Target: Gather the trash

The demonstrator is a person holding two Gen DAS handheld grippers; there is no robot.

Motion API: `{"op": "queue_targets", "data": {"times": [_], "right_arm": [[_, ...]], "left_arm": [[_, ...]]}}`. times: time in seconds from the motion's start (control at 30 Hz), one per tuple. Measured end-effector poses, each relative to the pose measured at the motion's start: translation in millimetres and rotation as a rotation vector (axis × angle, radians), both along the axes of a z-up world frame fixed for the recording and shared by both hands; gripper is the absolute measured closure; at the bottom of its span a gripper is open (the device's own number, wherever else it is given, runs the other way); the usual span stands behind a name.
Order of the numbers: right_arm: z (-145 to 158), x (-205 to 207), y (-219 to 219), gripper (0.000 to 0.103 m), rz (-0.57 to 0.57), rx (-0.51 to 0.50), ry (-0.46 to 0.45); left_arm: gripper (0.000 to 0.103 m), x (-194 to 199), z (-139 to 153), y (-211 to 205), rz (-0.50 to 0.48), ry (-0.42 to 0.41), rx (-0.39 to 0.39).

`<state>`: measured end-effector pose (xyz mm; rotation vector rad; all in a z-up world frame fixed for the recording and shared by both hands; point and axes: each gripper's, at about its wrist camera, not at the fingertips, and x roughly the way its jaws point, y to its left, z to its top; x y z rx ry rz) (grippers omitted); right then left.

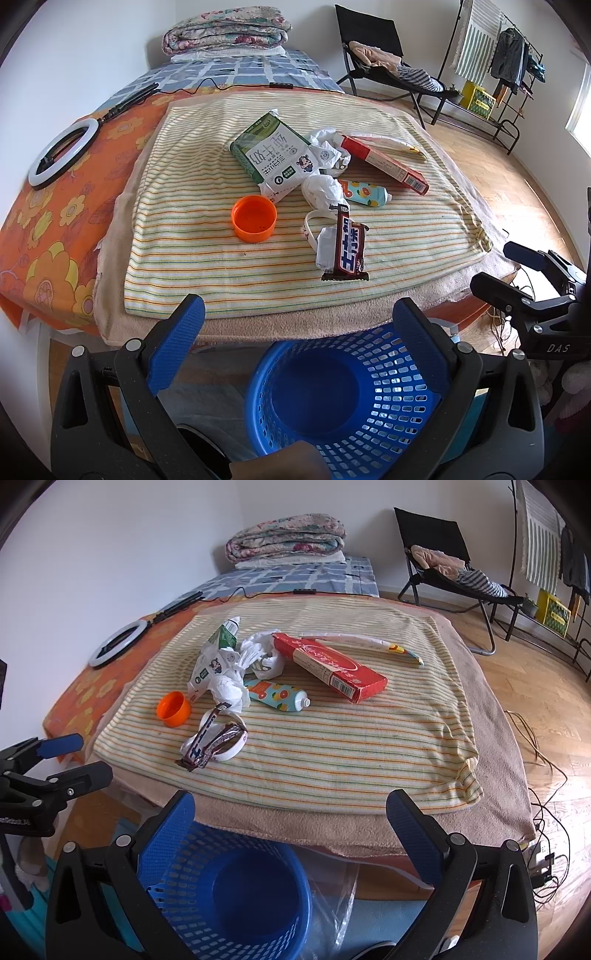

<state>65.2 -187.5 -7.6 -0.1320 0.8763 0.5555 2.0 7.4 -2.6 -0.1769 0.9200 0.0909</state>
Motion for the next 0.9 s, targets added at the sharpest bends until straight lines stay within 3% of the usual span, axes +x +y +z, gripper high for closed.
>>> {"op": "queue_targets", "data": {"times": [0.9], "right_arm": [[-4.2, -0.4, 1.6, 0.000, 0.011, -0.006, 0.023]], "left_arm": [[0.000, -4.3, -0.2, 7.3, 0.015, -0.004, 0.005]]}}
